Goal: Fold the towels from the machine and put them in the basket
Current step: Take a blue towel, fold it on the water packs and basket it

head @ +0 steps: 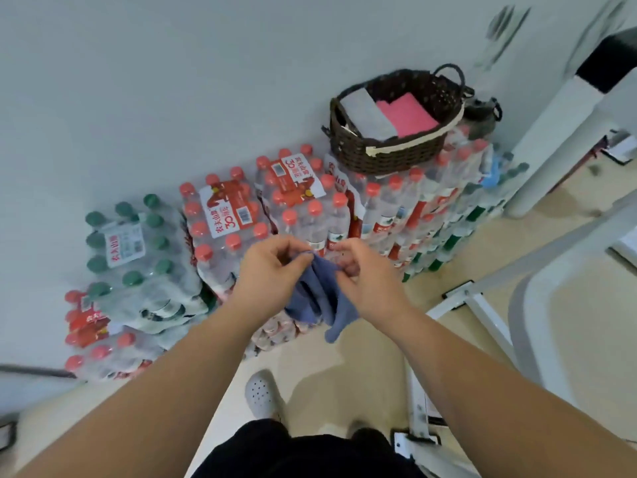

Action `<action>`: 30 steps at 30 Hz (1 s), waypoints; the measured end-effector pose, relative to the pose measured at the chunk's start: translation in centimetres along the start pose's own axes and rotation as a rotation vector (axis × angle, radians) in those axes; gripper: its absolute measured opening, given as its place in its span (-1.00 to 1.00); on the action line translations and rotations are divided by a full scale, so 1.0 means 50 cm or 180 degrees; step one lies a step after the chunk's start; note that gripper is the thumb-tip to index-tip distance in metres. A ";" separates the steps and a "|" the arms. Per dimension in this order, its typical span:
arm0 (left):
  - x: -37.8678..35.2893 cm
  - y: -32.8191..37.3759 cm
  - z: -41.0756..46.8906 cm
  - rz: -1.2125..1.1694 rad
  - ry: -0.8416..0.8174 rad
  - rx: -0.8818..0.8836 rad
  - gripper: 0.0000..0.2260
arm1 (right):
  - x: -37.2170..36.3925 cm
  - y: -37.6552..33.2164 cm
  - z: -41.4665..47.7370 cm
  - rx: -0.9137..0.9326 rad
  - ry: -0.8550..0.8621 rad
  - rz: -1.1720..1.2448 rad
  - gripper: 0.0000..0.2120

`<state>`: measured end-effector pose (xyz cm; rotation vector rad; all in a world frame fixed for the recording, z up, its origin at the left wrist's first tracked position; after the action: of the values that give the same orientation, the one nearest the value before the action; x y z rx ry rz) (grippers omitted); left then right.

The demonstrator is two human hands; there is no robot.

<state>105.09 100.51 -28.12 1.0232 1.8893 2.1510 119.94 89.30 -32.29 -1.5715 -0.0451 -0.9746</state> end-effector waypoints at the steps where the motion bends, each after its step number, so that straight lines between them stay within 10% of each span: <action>1: 0.025 0.005 0.001 -0.0025 0.0158 -0.0016 -0.85 | -0.006 -0.015 0.011 0.0049 -0.0133 -0.0071 -0.80; 16: 0.392 -0.141 0.160 0.1252 0.1164 -0.0005 -0.95 | -0.204 -0.019 0.164 0.0161 -0.2076 -0.1709 -0.86; 25: 0.449 -0.287 0.267 0.1920 0.0983 0.0312 -0.88 | -0.167 -0.069 0.283 -0.0521 -0.0374 -0.0856 -0.92; 30: 0.430 -0.283 0.322 0.2492 0.0758 0.0246 -0.80 | -0.130 -0.068 0.385 -0.0117 -0.0518 -0.1368 -0.94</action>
<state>92.33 127.77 -32.10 1.8374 1.8734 2.7008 124.48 109.40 -31.92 -1.7090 -0.4979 -1.1780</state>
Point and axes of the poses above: each hand's wrist, its own z-axis towards the middle knuckle, its own x-axis out of the back of the hand, y = z × x, the point moved 2 cm from there along z, towards the middle knuckle, and after that the axes turned 6 degrees about y, right-handed, at the moved point
